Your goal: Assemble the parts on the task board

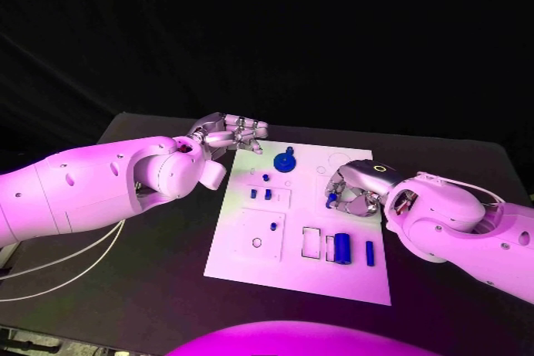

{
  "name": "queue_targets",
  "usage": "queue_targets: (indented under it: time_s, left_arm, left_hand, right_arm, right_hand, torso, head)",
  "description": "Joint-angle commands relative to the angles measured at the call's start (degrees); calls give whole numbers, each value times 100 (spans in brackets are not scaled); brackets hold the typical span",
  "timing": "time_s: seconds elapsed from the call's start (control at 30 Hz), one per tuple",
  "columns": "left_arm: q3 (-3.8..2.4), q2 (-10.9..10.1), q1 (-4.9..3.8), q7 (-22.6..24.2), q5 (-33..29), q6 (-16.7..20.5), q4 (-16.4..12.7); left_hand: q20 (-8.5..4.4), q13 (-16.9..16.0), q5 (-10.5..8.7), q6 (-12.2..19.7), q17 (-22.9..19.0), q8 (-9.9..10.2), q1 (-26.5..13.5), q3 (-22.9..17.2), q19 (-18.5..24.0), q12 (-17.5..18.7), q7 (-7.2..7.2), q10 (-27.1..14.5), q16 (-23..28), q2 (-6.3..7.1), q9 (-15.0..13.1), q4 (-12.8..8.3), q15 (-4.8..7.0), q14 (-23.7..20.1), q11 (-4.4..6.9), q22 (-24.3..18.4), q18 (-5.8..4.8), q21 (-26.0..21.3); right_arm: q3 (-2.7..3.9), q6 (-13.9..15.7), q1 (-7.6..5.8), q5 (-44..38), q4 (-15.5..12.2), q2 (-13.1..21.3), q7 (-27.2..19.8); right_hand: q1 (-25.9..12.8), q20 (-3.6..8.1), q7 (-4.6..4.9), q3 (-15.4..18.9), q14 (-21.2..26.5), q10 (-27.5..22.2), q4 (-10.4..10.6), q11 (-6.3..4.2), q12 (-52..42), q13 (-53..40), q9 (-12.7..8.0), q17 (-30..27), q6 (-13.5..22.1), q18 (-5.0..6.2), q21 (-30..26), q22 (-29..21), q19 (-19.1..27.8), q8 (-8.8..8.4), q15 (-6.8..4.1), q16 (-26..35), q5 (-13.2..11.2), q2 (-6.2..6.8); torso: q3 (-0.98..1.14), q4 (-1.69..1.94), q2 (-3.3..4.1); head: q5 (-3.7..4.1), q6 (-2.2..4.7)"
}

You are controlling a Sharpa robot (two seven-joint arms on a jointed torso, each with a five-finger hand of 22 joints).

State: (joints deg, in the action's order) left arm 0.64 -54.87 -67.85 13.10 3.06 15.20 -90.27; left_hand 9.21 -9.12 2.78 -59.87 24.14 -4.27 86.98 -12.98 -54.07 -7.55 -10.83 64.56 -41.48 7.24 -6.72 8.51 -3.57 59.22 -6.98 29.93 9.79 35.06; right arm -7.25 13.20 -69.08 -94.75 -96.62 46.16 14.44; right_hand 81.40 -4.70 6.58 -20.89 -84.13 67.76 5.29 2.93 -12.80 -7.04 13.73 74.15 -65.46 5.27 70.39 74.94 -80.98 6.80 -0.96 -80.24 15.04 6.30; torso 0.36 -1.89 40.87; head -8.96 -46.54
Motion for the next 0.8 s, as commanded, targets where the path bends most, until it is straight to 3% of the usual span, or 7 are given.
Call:
queue_targets:
  time_s: [0.03, 0.23, 0.47, 0.67, 0.8]
  left_arm:
    - [-4, 4, -3, 11, 8, -108, -13]
    - [-4, 1, -3, 2, 8, -115, -5]
    - [-4, 15, -3, -8, 8, -123, 9]
    - [-4, 56, -2, -9, 8, -147, 47]
    - [-3, 86, -1, -9, 8, -158, 68]
  left_hand:
    - [-4, -6, 0, 22, -6, -19, 5, -9, -23, -27, 18, -39, 15, -47, 6, -37, 4, -26, -15, -6, 63, -27]
    - [-5, -6, 0, 22, -8, -20, 12, -9, -25, -32, 18, -43, 14, -54, 6, -44, 4, -27, -15, -6, 62, -28]
    - [-5, -6, 0, 22, -8, -20, 12, -9, -25, -32, 18, -43, 14, -54, 6, -44, 4, -27, -15, -6, 62, -28]
    - [-5, -6, 0, 22, -8, -20, 12, -9, -25, -32, 18, -43, 14, -54, 6, -44, 4, -27, -15, -6, 62, -28]
    - [-5, -6, 0, 22, -8, -20, 12, -9, -25, -32, 18, -43, 14, -54, 6, -44, 4, -27, -15, -6, 62, -28]
  right_arm:
    - [12, 398, -6, -32, -43, 40, 108]
    - [38, 490, -13, 46, -303, 196, 143]
    - [82, 581, -49, 112, -862, 350, 136]
    - [90, 610, -30, -47, -1167, 101, 98]
    - [88, 617, 67, -185, -1204, -182, 66]
  right_hand:
    - [45, -16, -11, -34, -279, 56, -4, 2, -19, 3, 62, 3, -46, -110, 18, 630, -42, 20, -38, -29, -11, -52]
    - [-7, -12, -11, -43, -279, 66, 21, 6, -6, 5, 68, -2, -46, -111, 16, 634, -43, 20, -37, -27, -20, -35]
    - [-44, -11, -13, -48, -279, 71, 38, 6, 5, 7, 71, 0, -42, -112, 20, 639, -46, 18, -36, -30, -23, -16]
    - [-41, -9, -15, -59, -278, 69, 25, 1, 16, 9, 73, -8, -39, -108, -1, 633, -37, 15, -38, -26, -14, 11]
    - [-40, -9, -15, -61, -277, 69, 22, 1, 18, 10, 74, -13, -40, -106, -10, 629, -33, 15, -39, -23, -14, 16]
  torso:
    - [0, -4, -6]
    - [-1, -7, -12]
    - [-4, -5, -12]
    - [5, -11, -16]
    - [-6, -10, -17]
  head:
    - [0, -7]
    - [-2, 1]
    - [-3, 7]
    - [-27, 23]
    - [-64, 21]
